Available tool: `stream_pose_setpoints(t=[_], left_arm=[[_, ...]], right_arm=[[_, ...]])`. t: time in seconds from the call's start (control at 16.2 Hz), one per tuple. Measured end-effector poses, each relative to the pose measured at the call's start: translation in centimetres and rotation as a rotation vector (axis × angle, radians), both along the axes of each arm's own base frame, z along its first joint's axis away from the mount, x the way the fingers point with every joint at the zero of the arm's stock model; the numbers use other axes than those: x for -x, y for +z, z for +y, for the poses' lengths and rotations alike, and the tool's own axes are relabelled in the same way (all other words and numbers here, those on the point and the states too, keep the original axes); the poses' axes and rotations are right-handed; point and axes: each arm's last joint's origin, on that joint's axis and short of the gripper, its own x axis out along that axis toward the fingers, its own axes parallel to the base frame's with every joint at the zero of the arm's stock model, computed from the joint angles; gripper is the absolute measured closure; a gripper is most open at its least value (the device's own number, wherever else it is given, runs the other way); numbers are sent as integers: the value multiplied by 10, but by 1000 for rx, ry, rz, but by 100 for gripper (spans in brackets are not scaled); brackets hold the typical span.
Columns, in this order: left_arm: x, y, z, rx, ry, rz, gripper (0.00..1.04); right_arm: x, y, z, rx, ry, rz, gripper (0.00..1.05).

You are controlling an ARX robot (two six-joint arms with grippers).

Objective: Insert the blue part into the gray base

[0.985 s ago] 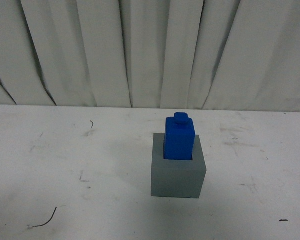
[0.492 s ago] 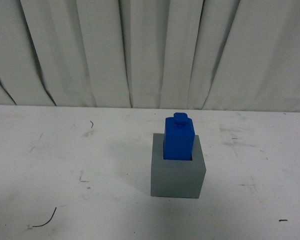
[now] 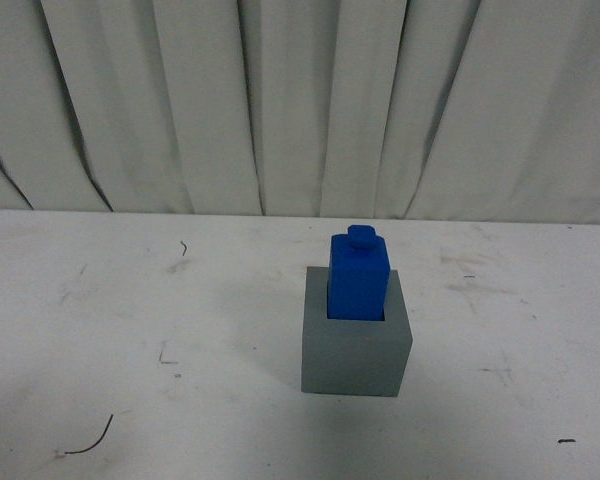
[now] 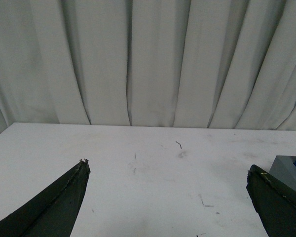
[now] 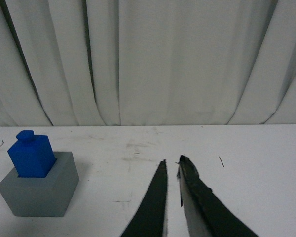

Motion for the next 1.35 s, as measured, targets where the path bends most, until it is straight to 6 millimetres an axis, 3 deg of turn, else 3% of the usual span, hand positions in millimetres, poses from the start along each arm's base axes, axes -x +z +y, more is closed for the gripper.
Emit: stream_pose_setpoints(t=[0.12,0.18,0.31,0.43,1.35], left_arm=[[0,0,0,0,0,0,7],[0,0,0,0,0,0,7],[0,0,0,0,0,0,7],[0,0,0,0,0,0,7],[0,0,0,0,0,0,7]], right_arm=[[0,0,0,0,0,0,74],[0,0,0,0,0,0,47],[0,0,0,0,0,0,21],[0,0,0,-2,0,0,4],[0,0,0,-3,0,0,6]])
